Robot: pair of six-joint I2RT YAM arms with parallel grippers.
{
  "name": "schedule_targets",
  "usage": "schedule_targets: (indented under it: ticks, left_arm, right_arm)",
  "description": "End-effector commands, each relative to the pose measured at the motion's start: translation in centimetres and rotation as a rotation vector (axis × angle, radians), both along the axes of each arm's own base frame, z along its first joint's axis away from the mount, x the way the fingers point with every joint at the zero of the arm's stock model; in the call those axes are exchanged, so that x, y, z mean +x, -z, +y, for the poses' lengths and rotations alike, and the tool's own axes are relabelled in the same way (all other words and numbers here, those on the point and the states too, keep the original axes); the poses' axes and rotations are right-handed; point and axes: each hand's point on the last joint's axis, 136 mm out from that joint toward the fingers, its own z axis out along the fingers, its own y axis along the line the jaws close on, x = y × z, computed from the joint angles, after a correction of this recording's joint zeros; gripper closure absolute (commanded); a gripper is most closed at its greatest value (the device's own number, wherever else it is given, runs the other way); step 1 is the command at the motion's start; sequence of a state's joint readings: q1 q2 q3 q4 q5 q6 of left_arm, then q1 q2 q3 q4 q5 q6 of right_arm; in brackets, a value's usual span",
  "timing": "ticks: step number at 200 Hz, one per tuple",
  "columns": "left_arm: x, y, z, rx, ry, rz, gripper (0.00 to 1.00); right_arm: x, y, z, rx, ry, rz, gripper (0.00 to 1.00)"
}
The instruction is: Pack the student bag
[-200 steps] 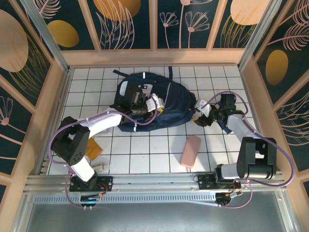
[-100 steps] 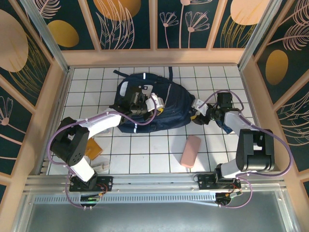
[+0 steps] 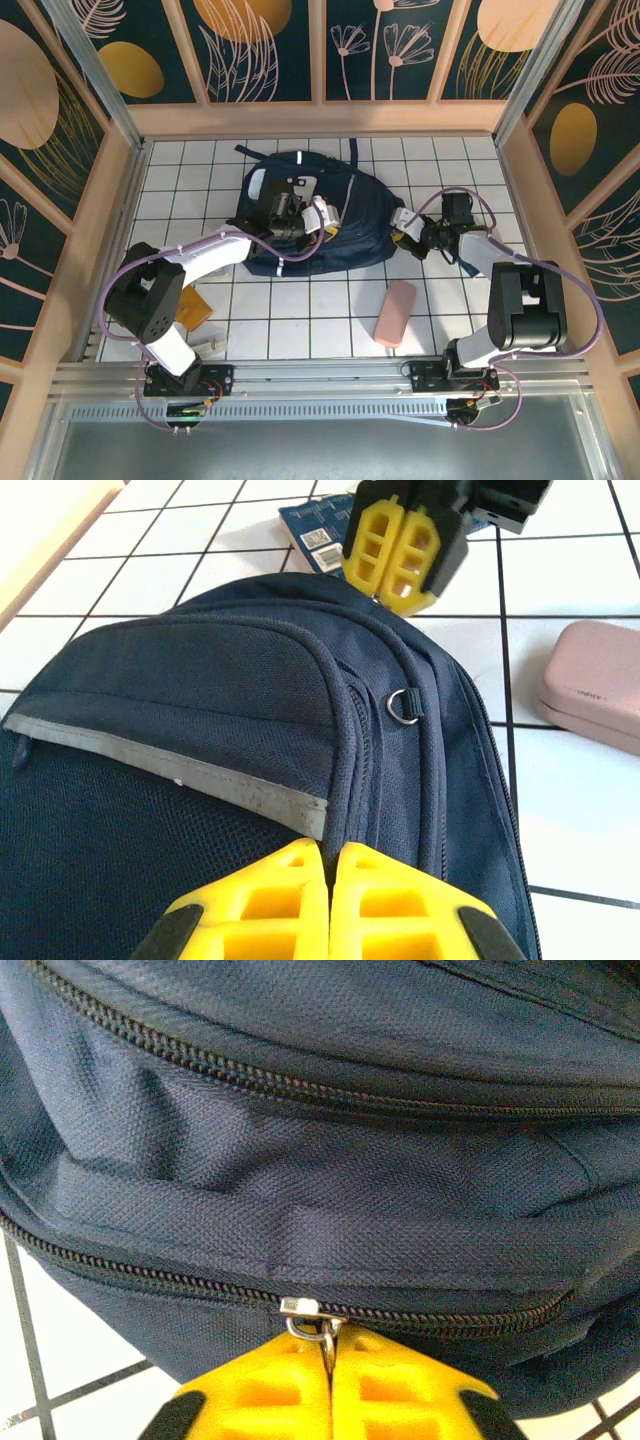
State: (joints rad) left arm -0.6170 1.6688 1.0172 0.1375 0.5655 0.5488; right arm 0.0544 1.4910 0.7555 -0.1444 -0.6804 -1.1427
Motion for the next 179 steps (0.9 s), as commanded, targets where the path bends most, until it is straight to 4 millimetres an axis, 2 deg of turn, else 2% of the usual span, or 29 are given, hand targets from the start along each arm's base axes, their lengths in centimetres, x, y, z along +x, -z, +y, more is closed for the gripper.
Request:
schedule_targets:
  ticks: [1,27,64,102,105,109,136,179]
  left_arm:
    - [0.0,-2.6,-0.1,-0.018,0.032,-0.086,1.00]
    - [1.6,-2.3,-0.2,0.014,-0.016,-0.082,1.00]
    - [3.4,-2.6,-0.6,-0.022,-0.094,-0.068,1.00]
    - [4.0,-3.9,-1.1,-0.058,-0.112,-0.060,1.00]
    - [4.1,-2.8,-1.2,-0.043,-0.115,-0.043,1.00]
    - [4.2,-2.6,-1.3,-0.043,-0.116,-0.038,1.00]
    - [4.8,-2.9,-1.5,-0.074,-0.153,0.003,1.00]
    - [5.0,-4.0,-2.7,-0.165,-0.182,0.061,1.00]
  right_arm:
    - [0.1,-0.8,0.1,-0.004,0.002,-0.044,1.00]
    - [-0.8,-1.0,0.2,-0.032,-0.018,-0.056,1.00]
    - [-3.2,0.6,1.2,-0.174,-0.098,-0.058,1.00]
    - [-5.4,0.8,2.7,-0.188,-0.163,-0.052,1.00]
    - [-5.5,0.8,2.8,-0.188,-0.169,-0.053,1.00]
    - [-5.7,0.8,3.0,-0.185,-0.174,-0.052,1.00]
    - [-6.9,0.7,4.1,-0.170,-0.212,-0.049,1.00]
    - [-8.7,1.0,7.3,-0.158,-0.260,-0.002,1.00]
